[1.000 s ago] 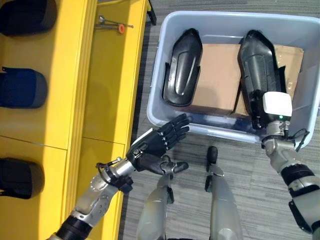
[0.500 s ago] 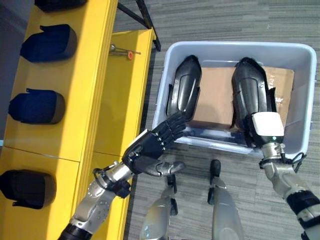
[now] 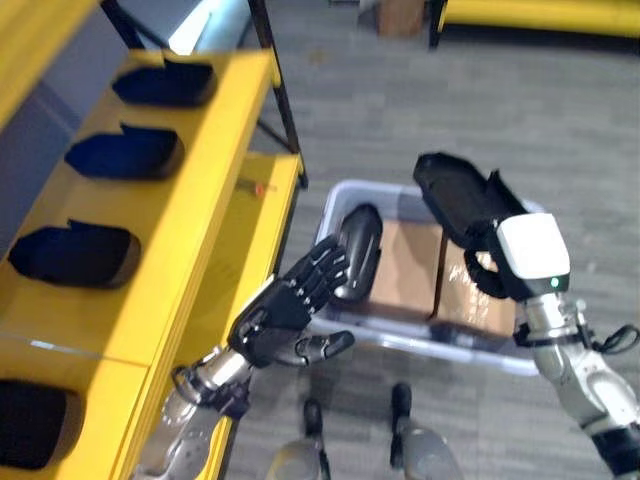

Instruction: Move parts from the plastic box to the shelf.

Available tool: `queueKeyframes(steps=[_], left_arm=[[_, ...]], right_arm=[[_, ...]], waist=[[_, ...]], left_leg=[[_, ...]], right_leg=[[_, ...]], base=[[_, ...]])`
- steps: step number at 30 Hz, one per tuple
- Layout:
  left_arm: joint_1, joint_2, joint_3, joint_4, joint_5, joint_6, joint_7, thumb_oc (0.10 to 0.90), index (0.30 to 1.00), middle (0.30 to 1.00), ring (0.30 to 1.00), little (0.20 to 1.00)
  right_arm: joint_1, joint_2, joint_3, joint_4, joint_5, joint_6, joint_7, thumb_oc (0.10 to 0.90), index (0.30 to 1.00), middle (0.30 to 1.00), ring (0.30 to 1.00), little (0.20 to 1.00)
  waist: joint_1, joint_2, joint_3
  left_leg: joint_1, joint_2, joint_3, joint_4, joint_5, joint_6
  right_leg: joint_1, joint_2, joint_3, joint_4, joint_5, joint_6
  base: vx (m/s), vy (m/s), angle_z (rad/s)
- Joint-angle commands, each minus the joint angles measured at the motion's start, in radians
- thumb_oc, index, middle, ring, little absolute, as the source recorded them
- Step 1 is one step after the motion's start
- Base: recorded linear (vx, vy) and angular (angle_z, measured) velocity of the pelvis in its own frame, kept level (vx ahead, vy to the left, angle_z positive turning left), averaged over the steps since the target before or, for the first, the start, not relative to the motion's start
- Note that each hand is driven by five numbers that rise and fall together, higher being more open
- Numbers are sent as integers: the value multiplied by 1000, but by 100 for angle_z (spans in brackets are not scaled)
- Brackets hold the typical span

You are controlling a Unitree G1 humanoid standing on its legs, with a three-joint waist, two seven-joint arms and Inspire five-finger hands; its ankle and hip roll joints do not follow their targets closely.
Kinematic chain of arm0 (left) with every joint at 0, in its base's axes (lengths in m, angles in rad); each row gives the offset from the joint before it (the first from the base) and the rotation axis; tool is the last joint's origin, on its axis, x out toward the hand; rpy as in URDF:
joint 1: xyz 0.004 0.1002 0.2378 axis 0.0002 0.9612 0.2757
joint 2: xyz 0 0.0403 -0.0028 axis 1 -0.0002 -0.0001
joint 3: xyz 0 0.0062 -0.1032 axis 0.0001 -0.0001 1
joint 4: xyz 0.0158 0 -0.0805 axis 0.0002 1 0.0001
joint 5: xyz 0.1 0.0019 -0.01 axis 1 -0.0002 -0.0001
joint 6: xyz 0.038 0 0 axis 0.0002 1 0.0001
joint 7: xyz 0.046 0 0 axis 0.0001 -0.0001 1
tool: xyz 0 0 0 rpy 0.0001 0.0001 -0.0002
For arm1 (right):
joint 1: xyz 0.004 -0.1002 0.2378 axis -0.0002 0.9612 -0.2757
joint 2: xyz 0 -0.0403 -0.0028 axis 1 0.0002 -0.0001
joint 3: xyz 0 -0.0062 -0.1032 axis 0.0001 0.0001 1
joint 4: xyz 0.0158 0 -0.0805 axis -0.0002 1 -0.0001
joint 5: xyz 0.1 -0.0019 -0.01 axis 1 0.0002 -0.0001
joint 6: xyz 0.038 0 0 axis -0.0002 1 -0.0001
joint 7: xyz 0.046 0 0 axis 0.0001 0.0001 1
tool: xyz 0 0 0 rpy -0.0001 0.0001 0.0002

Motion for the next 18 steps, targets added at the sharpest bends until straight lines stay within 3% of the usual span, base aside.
queueKeyframes(steps=[1,5,6,11,13,16,18], left_arm=[[-16,-8,24,-63,-57,-82,-38,900,1000,1000,1000,1000],[-13,-12,25,-57,-21,-70,-52,900,1000,1000,1000,1000],[-4,-10,19,-60,-13,-68,-54,900,1000,1000,1000,1000],[-7,-12,11,-53,-13,-68,-57,900,1000,1000,1000,1000],[-22,-18,-4,-37,-4,-68,-63,900,1000,1000,1000,1000],[-38,-15,-23,-25,14,-63,-57,900,1000,1000,1000,1000],[-57,-16,-46,-11,-5,-20,-74,900,1000,1000,1000,1000]], right_arm=[[-83,-18,-19,-55,146,-42,-3,400,300,300,300,300],[-75,0,-7,-73,197,-94,15,400,300,300,300,300],[-49,11,-13,-151,237,-123,50,400,300,300,300,300],[-10,23,-33,-220,320,-127,68,400,300,300,300,300],[29,58,-50,-247,347,-136,58,400,300,300,300,300],[41,91,-48,-257,353,-141,47,400,300,300,300,300],[59,111,-46,-271,348,-134,26,400,300,300,300,300]], waist=[[11,-3,-119],[9,-13,-138],[1,-19,-150],[-14,-27,-160],[-34,-36,-165],[-44,-39,-161],[-62,-37,-162]], left_leg=[[-35,-11,12,3,-30,20],[-17,-16,27,-4,-38,23],[-4,-23,45,-8,-51,31],[5,-37,69,-8,-69,44],[14,-61,99,-8,-88,65],[22,-69,119,-8,-95,80],[23,-72,104,-8,-98,94]], right_leg=[[56,-7,0,66,-159,23],[73,-15,-3,28,-133,38],[77,-27,-2,9,-113,56],[80,-43,4,-15,-87,79],[62,-68,20,-24,-50,113],[48,-79,28,-13,-35,132],[27,-64,86,25,-45,133]], base=[[34,181,13],[22,173,7],[11,211,3],[3,233,-5],[-32,262,-9],[-57,111,-13],[-83,45,-9]])
